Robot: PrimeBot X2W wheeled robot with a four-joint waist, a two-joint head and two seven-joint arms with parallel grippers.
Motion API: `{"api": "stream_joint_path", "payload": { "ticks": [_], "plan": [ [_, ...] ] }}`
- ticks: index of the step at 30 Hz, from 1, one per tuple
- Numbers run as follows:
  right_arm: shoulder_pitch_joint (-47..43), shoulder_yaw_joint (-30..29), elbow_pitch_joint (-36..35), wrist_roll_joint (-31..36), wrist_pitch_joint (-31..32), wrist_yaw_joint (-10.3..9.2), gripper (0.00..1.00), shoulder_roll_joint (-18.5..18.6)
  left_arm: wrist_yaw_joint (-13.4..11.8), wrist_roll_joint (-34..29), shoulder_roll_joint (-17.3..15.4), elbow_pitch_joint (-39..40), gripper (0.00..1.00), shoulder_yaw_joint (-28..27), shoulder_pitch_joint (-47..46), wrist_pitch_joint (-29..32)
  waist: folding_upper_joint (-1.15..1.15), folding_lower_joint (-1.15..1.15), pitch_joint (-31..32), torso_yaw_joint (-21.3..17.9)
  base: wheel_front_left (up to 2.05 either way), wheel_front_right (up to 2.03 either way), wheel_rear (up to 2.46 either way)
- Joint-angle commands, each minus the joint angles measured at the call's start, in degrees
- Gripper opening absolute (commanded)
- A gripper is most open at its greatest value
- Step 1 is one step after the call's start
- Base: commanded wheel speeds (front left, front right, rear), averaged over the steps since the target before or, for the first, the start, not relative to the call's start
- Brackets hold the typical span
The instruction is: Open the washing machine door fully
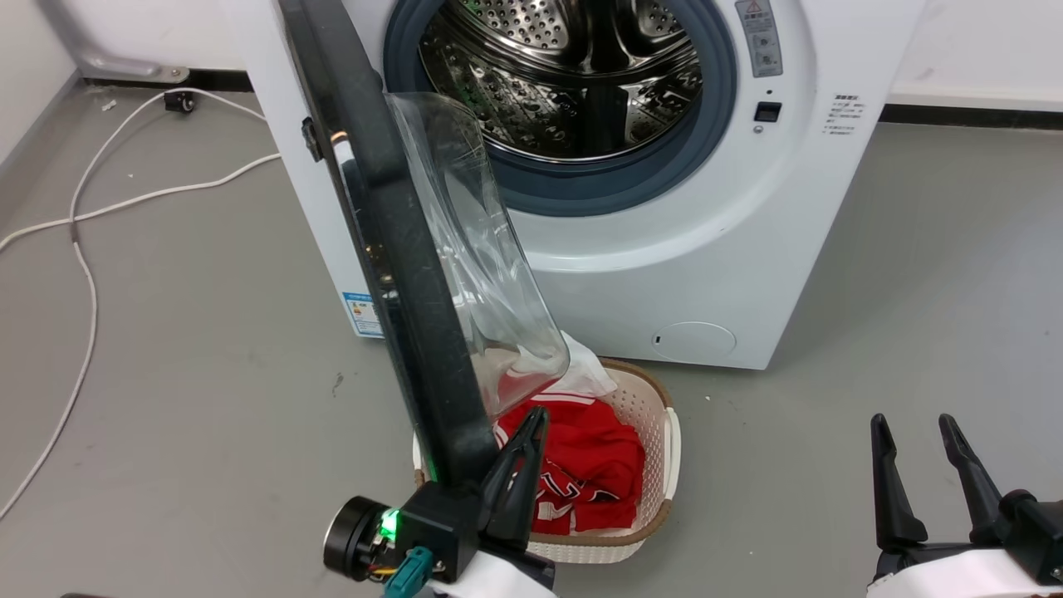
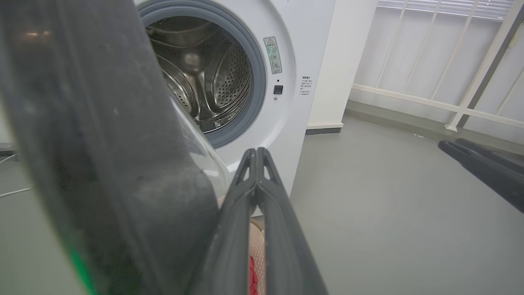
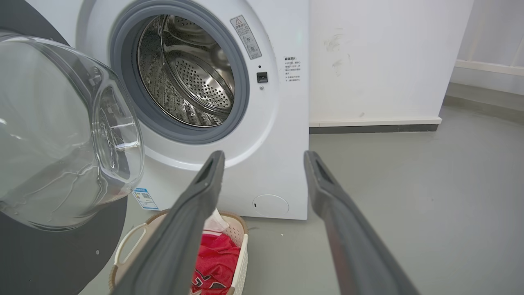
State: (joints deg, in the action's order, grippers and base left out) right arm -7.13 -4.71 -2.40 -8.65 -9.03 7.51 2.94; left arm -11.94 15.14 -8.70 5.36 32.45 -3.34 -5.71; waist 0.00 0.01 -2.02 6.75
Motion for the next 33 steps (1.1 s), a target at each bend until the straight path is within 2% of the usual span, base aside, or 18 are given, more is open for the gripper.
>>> {"api": "stream_joint_path", "payload": {
  "ticks": [1, 12, 21, 33],
  "plan": [
    [-0.2, -0.1, -0.3, -0.6, 0.0, -0.04, 1.00, -0.1, -1.1, -0.1, -0.8, 0.2, 0.00, -1.2, 0.8, 0.2, 0.00, -0.01, -0.2, 0.6, 0.00, 0.00, 0.00],
    [0.1, -0.9, -1.2, 0.2, 0.5, -0.04, 1.00, -0.1, -6.5, 0.2, -2.2, 6.3, 0.00, -5.0, 5.7, 0.0, 0.00, -0.01, -1.4, 6.3, 0.00, 0.00, 0.00],
    [1.0, -1.0, -2.8, 1.2, 1.7, -0.04, 1.00, -0.1, -10.3, 2.4, -4.9, 7.1, 0.00, -13.2, 7.7, -2.2, 0.00, -0.01, -2.8, 9.8, 0.00, 0.00, 0.00],
    [1.8, -1.0, -4.6, 2.4, 3.6, -0.04, 1.00, -0.1, -10.4, 8.7, -9.1, 2.1, 0.00, -25.9, 4.4, -6.0, 0.00, -0.01, -5.6, 9.0, 0.00, 0.00, 0.00]
  ]
}}
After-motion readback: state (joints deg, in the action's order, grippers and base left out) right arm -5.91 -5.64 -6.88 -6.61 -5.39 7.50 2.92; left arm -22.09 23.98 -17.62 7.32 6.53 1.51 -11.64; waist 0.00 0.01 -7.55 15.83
